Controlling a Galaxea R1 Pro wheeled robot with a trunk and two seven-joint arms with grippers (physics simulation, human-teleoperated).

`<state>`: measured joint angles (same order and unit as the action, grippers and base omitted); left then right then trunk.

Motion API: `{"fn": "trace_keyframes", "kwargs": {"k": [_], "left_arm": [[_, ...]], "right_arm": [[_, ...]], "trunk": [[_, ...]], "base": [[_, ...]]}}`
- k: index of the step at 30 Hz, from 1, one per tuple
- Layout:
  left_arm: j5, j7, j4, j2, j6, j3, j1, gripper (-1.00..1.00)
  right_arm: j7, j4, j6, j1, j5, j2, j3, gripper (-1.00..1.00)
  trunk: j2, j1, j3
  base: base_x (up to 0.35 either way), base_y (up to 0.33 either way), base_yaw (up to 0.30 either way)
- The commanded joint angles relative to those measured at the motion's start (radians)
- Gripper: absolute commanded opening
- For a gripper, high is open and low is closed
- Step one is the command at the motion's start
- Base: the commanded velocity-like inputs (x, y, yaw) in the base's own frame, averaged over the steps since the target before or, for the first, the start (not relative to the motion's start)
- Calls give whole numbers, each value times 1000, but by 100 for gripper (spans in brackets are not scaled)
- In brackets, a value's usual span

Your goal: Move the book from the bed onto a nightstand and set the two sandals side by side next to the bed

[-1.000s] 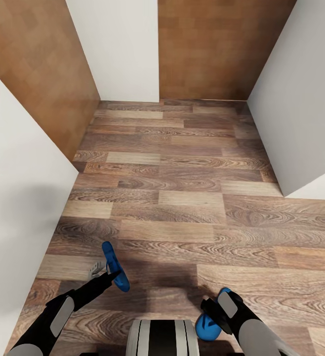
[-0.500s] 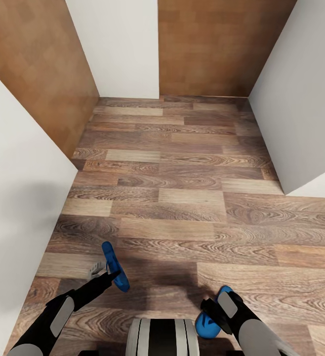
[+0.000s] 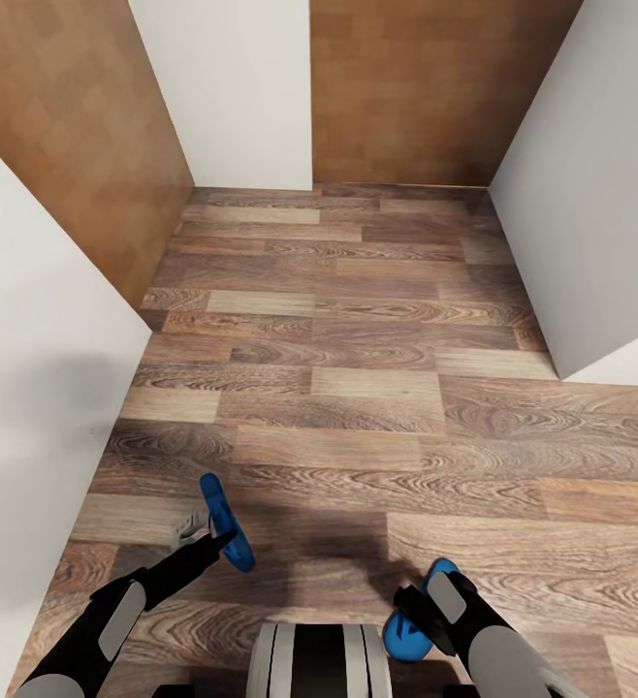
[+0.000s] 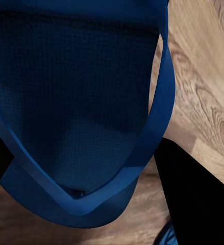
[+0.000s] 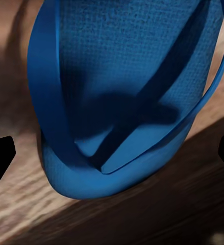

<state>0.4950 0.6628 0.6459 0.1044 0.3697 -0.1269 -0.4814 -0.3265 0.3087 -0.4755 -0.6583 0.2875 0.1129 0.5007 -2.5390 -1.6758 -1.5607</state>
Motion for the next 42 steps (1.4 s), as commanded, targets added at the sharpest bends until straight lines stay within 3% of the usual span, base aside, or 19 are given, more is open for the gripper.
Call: {"fn": "trace_keyframes", "kwargs": {"k": [1, 10, 11, 29, 32, 37, 42], "left_arm": [[7, 5, 0, 0, 8, -2, 0, -100], [7, 6, 0, 0, 8, -1, 0, -100], [7, 6, 0, 0, 8, -2, 0, -100], [7, 6, 0, 0, 8, -2, 0, -100], [7, 4, 0, 0, 9, -2, 0, -100], [7, 3, 0, 0, 9, -2, 0, -100], [7, 3, 0, 0, 9, -1, 0, -100]], "right_arm": [[-8, 3, -3, 0, 10, 0, -1, 100], [-8, 3, -4, 0, 10, 0, -1, 100], [-8, 3, -4, 0, 10, 0, -1, -100], [-8, 3, -5, 0, 10, -1, -1, -100], [-8, 3, -5, 0, 10, -1, -1, -100], [-8, 3, -5, 0, 10, -1, -1, -100], [-8, 3, -5, 0, 10, -1, -1, -100]], "trunk": [[0, 0, -1], [0, 0, -1], [0, 0, -1], [0, 0, -1], [0, 2, 11], [0, 2, 11], [2, 4, 30]], "base": [[0, 0, 0], [0, 0, 0], [0, 0, 0], [0, 0, 0], [0, 0, 0], [0, 0, 0], [0, 0, 0]]}}
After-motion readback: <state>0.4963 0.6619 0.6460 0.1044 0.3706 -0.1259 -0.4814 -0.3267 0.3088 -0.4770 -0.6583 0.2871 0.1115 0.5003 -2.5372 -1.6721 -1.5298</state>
